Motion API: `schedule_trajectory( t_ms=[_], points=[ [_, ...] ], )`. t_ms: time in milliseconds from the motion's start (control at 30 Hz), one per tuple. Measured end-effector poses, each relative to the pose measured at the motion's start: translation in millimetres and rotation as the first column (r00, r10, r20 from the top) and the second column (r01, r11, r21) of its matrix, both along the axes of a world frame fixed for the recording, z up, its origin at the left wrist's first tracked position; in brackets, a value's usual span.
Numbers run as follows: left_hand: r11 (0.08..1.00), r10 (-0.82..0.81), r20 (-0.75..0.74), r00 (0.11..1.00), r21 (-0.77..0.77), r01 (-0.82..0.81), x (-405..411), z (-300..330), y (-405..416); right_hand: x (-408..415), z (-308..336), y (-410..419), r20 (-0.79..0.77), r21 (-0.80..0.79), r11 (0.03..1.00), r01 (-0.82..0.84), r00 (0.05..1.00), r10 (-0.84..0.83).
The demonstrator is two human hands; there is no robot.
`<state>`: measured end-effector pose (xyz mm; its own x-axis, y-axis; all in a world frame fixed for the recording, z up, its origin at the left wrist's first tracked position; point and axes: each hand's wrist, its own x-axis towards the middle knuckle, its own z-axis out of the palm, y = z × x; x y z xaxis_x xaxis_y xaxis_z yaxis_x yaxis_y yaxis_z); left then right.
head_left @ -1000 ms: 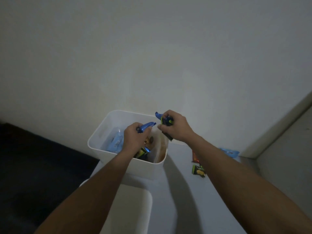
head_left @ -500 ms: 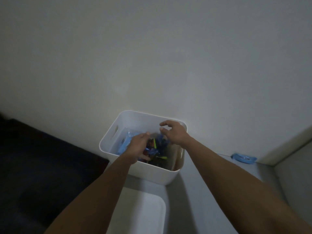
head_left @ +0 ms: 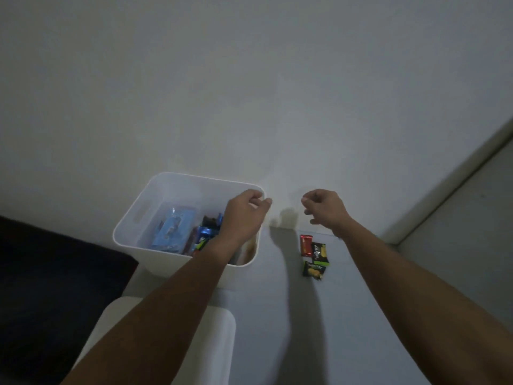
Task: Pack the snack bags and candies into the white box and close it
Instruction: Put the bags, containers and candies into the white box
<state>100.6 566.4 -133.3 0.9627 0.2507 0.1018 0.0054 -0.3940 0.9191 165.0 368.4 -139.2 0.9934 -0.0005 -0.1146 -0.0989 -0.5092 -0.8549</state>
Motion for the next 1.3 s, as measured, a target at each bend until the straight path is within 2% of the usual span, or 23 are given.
schedule_trajectory(
  t_ms=[67, 133, 233, 367, 567, 700, 800, 867, 1000, 1067, 1100, 1167, 1233, 1300],
  points=[
    [0.995, -0.077, 0.044, 0.996, 0.059, 0.075, 0, -4, -28, -1, -8, -34, -0.025, -0.013, 0.998, 0.053, 0.998, -0.054],
    [0.976, -0.165, 0.017, 0.986, 0.145, 0.16, 0, -13, -53, -3, -15, -66, -0.041, -0.052, 0.995, 0.085, 0.995, -0.088],
    [0.933, -0.261, -0.073, 0.962, 0.238, 0.271, -1, -33, -90, -7, -30, -109, -0.058, -0.16, 0.981, 0.11, 0.991, -0.121],
    [0.864, -0.306, -0.258, 0.916, 0.328, 0.381, -4, -74, -124, -8, -53, -149, -0.083, -0.269, 0.954, 0.13, 0.984, -0.157],
    [0.739, -0.293, -0.398, 0.87, 0.484, 0.47, 4, -132, -152, -4, -93, -186, -0.075, -0.426, 0.9, 0.089, 0.988, -0.133],
    [0.673, -0.294, -0.291, 0.911, 0.613, 0.413, 13, -168, -164, 5, -117, -192, -0.082, -0.564, 0.823, -0.063, 0.996, 0.02],
    [0.619, -0.257, -0.342, 0.904, 0.66, 0.425, 23, -181, -170, 15, -138, -192, -0.051, -0.661, 0.736, -0.144, 0.988, 0.147],
    [0.597, -0.23, -0.403, 0.886, 0.66, 0.455, 28, -187, -175, 20, -149, -190, -0.063, -0.699, 0.7, -0.144, 0.988, 0.141],
    [0.623, -0.229, -0.464, 0.856, 0.605, 0.495, 37, -200, -176, 23, -162, -181, -0.075, -0.775, 0.618, -0.131, 0.99, 0.116],
    [0.604, -0.221, -0.492, 0.842, 0.609, 0.514, 39, -206, -173, 21, -168, -175, -0.035, -0.805, 0.586, -0.096, 0.993, 0.115],
    [0.597, -0.218, -0.488, 0.845, 0.618, 0.511, 39, -210, -171, 20, -170, -170, 0.0, -0.797, 0.6, -0.07, 0.993, 0.115],
    [0.6, -0.225, -0.442, 0.868, 0.639, 0.481, 37, -217, -168, 17, -172, -159, 0.016, -0.717, 0.692, -0.087, 0.99, 0.141],
    [0.627, -0.243, -0.379, 0.893, 0.641, 0.443, 32, -225, -166, 15, -173, -146, -0.042, -0.595, 0.787, -0.162, 0.985, 0.17],
    [0.662, -0.26, -0.302, 0.917, 0.636, 0.397, 27, -228, -162, 14, -174, -135, -0.101, -0.522, 0.819, -0.237, 0.971, 0.217]
  ],
)
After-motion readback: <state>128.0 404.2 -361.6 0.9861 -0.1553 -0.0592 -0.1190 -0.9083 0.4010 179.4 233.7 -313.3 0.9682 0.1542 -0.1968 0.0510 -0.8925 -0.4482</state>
